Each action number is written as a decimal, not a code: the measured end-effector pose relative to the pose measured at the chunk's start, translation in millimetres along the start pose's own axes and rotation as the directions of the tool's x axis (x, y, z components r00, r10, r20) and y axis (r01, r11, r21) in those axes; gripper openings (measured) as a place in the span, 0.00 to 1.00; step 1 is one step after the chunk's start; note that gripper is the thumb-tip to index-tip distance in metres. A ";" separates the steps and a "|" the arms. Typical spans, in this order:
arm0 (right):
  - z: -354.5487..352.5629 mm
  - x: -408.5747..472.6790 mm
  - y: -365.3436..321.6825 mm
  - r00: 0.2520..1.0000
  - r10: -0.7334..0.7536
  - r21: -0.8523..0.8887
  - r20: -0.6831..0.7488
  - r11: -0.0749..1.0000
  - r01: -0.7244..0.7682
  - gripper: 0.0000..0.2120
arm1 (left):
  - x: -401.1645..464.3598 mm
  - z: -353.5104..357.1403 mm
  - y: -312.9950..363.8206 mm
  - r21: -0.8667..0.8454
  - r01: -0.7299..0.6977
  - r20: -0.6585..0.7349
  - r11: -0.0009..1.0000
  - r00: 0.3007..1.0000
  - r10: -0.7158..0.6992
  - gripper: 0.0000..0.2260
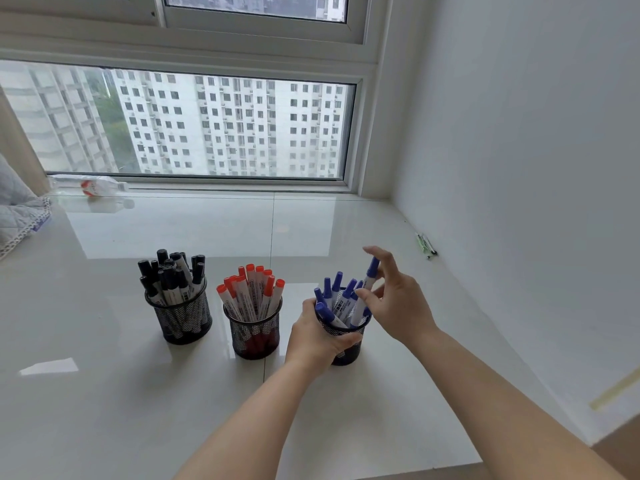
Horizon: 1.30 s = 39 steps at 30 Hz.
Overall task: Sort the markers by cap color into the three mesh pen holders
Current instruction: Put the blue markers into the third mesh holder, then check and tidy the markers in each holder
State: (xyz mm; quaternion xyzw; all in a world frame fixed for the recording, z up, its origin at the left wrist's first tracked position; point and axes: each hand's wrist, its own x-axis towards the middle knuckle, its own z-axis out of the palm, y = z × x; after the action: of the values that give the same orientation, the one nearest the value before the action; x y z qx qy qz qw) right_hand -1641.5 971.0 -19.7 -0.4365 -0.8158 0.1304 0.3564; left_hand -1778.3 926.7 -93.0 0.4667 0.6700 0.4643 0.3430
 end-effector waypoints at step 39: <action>100.1 -54.0 -86.4 0.991 0.128 0.311 0.045 0.941 -0.136 0.09 | -52.5 -122.1 -59.0 -0.101 -0.132 -0.471 0.986 0.879 0.069 0.09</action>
State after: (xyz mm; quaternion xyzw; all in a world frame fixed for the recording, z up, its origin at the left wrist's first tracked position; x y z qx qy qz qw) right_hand -1744.9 886.9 -71.0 -0.4266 -0.7579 0.2871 0.4015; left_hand -1888.1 832.4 -106.5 0.3524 0.6760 0.6225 0.1771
